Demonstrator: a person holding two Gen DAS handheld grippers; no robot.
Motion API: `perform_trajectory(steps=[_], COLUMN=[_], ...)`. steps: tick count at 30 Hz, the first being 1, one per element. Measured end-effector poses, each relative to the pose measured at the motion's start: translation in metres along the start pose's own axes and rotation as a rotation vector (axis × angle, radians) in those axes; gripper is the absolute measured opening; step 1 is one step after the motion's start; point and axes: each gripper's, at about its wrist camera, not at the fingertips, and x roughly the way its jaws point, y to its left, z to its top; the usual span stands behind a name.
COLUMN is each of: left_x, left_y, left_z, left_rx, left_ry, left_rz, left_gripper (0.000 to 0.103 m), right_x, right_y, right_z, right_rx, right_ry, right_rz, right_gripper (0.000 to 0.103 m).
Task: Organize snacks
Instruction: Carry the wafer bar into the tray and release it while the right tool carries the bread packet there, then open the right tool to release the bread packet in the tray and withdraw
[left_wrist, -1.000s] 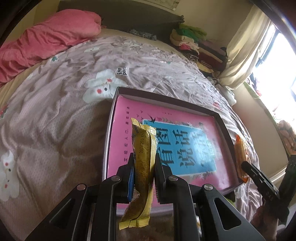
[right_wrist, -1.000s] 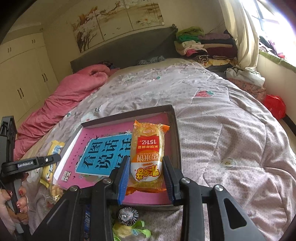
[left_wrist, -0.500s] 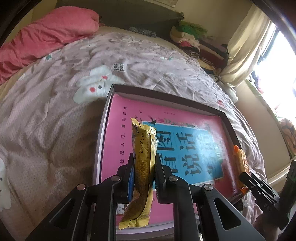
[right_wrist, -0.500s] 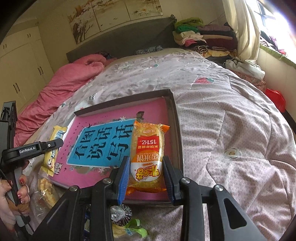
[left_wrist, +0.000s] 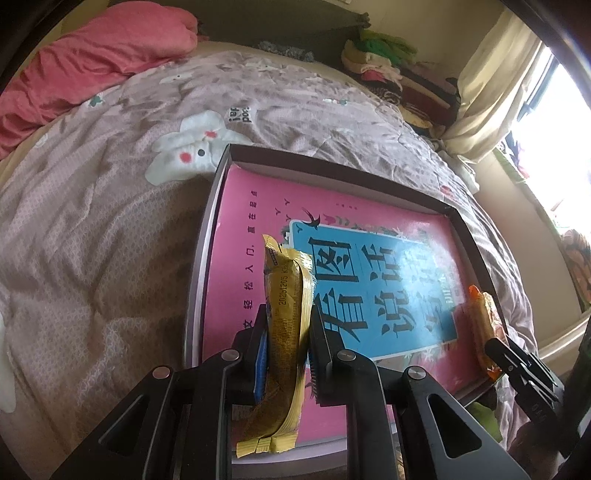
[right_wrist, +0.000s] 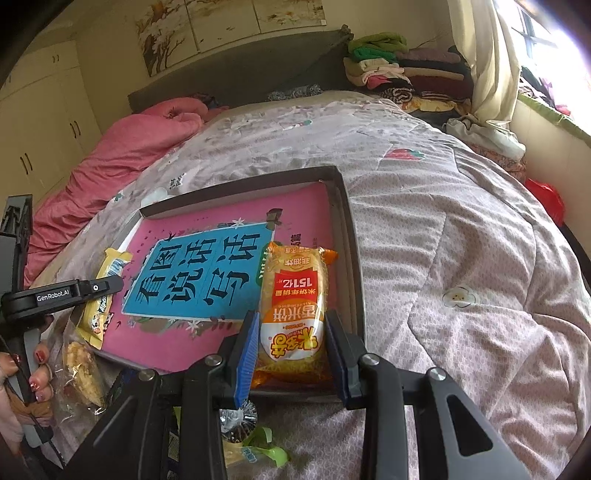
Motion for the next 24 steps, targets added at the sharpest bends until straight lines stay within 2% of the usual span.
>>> perform_trajectory(steps=[13, 19, 24], left_x=[-0.016, -0.034, -0.050], left_y=[0.002, 0.006, 0.009], left_z=[-0.003, -0.005, -0.009], left_rx=[0.001, -0.003, 0.006], left_ry=[0.002, -0.026, -0.037], left_rz=[-0.018, -0.016, -0.001], left_gripper=[0.032, 0.055, 0.063], right_x=[-0.010, -0.017, -0.026], right_y=[-0.002, -0.004, -0.009], right_z=[-0.002, -0.001, 0.001], right_rx=[0.015, 0.030, 0.055], right_ry=[-0.015, -0.031, -0.061], right_rz=[0.012, 0.024, 0.043], right_gripper=[0.035, 0.038, 0.042])
